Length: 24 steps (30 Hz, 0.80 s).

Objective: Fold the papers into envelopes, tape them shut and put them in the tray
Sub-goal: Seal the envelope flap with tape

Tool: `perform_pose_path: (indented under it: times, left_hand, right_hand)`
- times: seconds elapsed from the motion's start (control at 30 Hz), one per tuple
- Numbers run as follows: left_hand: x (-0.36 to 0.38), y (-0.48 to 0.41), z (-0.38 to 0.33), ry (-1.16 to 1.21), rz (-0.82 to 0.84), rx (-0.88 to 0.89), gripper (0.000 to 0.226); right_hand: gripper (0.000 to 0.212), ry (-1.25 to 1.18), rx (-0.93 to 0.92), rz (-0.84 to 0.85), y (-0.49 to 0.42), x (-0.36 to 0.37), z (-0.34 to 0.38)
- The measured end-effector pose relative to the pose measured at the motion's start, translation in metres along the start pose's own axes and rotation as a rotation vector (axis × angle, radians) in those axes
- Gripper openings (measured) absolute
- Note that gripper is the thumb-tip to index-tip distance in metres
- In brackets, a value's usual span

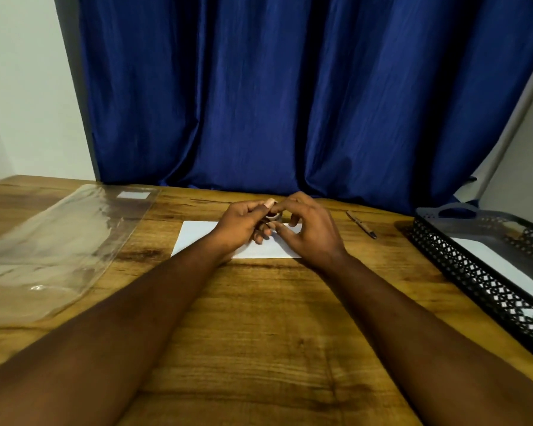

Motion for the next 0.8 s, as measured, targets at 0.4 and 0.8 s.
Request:
perform_pose_path:
  times: [0.4,0.8]
  left_hand:
    - [0.003,0.001,0.0,0.192,0.013,-0.08,0.041]
    - [0.0,0.0,0.005,0.169,0.057,-0.109,0.039]
  right_hand:
    - [0.036,-0.293,0.233,-0.11,0.002,-0.004,-0.015]
    - [0.018,-0.326,0.258,-0.115,0.0,-0.005,-0.012]
Point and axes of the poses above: each hand's wrist, its own y-axis away from the middle knuckle, its own x-axis out of the palm, z = x × y, the point moved 5 cm from there along -y, towards the middle knuckle, and after that the axes turned 6 degrees about x, right-handed, at the moved point
